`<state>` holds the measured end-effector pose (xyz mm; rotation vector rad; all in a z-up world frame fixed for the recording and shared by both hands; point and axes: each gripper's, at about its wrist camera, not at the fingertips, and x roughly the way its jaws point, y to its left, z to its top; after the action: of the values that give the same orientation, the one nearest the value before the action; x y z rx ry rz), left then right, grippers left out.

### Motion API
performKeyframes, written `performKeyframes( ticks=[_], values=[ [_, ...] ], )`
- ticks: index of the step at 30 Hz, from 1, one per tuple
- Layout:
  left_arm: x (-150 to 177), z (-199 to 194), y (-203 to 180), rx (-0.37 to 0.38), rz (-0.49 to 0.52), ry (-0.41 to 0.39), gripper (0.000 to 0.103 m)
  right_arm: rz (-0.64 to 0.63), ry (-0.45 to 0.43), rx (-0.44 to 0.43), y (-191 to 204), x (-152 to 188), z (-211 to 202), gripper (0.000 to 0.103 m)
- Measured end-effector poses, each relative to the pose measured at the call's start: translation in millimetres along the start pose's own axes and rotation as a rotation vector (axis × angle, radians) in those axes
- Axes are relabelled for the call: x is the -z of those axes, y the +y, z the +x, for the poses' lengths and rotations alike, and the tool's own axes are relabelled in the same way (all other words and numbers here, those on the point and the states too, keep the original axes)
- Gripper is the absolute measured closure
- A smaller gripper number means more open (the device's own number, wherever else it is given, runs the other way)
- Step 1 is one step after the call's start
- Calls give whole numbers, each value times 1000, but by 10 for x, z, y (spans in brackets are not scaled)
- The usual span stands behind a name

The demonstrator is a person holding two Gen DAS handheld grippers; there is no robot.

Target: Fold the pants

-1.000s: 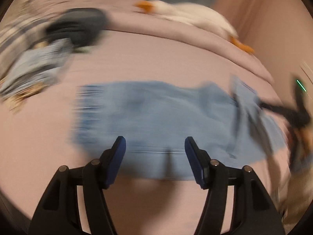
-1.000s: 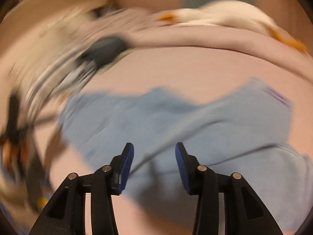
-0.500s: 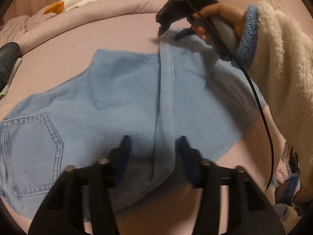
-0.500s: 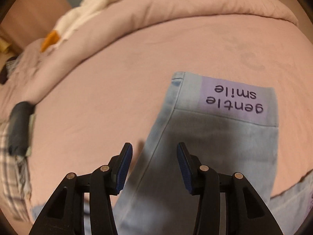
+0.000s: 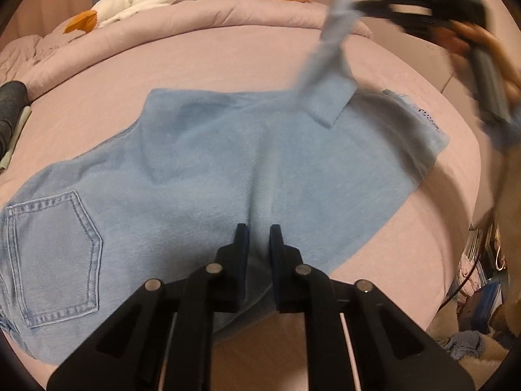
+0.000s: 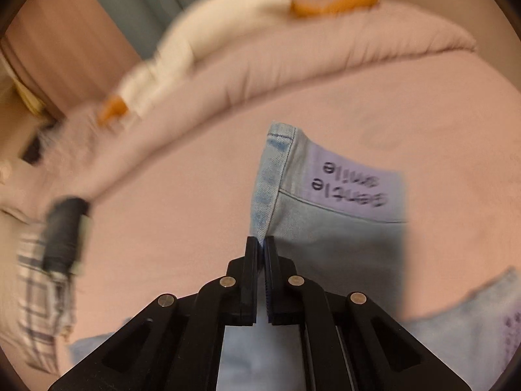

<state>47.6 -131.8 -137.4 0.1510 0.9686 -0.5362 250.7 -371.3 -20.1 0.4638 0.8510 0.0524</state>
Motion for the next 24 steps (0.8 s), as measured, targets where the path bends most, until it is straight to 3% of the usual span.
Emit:
performKeyframes(
  ticks=[4,8,12,16,18,20,22,24],
  values=[
    [44,-62,-42,-15,33,-14,91,38,-136,-74,-346,196,-895,99],
    [64,-94,-111,-21,78,-15,90,76,-192,-33,-746,736,-1478,99],
    [98,5,-230,-53,131,25,90,207,-169,41,-1174,1271,-1500,99],
    [145,23,-251,-69,136,51,88,327,-78,90,-1613,1541,-1203,98],
    [143,12,-248,-70,128,53,87,447,-90,29,-1802,1625,-1180,98],
    [144,10,-257,-74,122,57,87,539,-157,-58,-1944,1630,-1263,92],
    [137,17,-270,-83,121,61,87,562,-208,-81,-1999,1588,-1329,76],
    [132,31,-285,-91,122,65,87,597,-235,-104,-2088,1531,-1364,69]
  ],
)
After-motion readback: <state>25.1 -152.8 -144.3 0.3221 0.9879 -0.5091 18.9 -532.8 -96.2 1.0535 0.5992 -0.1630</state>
